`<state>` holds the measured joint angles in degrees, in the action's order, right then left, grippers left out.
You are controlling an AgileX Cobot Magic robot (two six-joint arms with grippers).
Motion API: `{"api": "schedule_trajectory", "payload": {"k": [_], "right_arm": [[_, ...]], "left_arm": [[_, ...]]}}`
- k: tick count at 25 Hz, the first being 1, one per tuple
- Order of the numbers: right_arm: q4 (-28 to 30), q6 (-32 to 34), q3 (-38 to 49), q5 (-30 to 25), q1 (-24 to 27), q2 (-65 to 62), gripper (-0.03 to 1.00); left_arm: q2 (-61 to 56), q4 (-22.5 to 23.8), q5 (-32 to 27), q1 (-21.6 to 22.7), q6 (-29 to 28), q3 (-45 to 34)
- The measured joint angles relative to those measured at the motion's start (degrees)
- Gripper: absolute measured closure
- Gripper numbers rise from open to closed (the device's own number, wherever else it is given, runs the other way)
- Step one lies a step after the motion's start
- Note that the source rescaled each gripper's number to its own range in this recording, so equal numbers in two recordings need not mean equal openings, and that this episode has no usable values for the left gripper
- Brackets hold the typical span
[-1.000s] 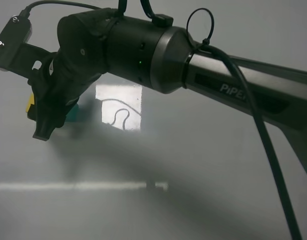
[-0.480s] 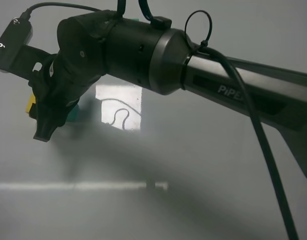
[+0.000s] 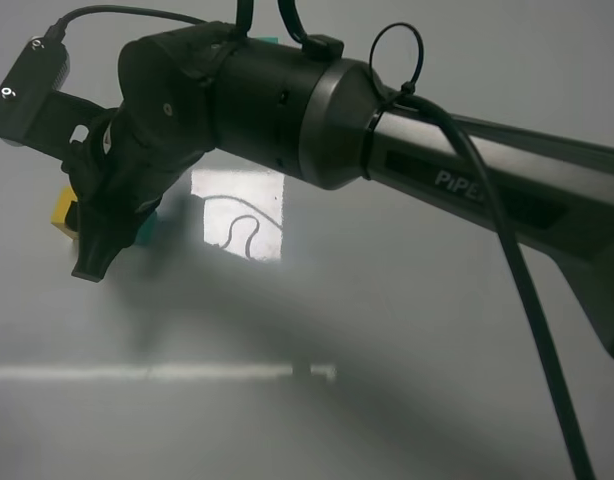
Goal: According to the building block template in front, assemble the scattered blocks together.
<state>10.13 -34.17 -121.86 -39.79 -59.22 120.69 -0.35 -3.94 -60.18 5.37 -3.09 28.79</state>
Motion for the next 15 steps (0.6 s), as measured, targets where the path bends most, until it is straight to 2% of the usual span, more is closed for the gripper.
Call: {"api": "schedule_trajectory", "payload": {"k": [4, 9, 15], "right_arm": [[0.07, 0.17, -0.05, -0.6, 0.0, -0.22, 0.96], [1.07, 0.58, 0.0, -4.07, 0.11, -3.22, 0.96], [5.68, 0.59, 0.0, -6.68, 0.32, -9.79, 0.96]], "left_arm": [[0.0, 0.0, 0.0, 0.0, 0.0, 0.0], [0.0, 0.0, 0.0, 0.0, 0.0, 0.0], [0.0, 0.0, 0.0, 0.0, 0.0, 0.0]]}}
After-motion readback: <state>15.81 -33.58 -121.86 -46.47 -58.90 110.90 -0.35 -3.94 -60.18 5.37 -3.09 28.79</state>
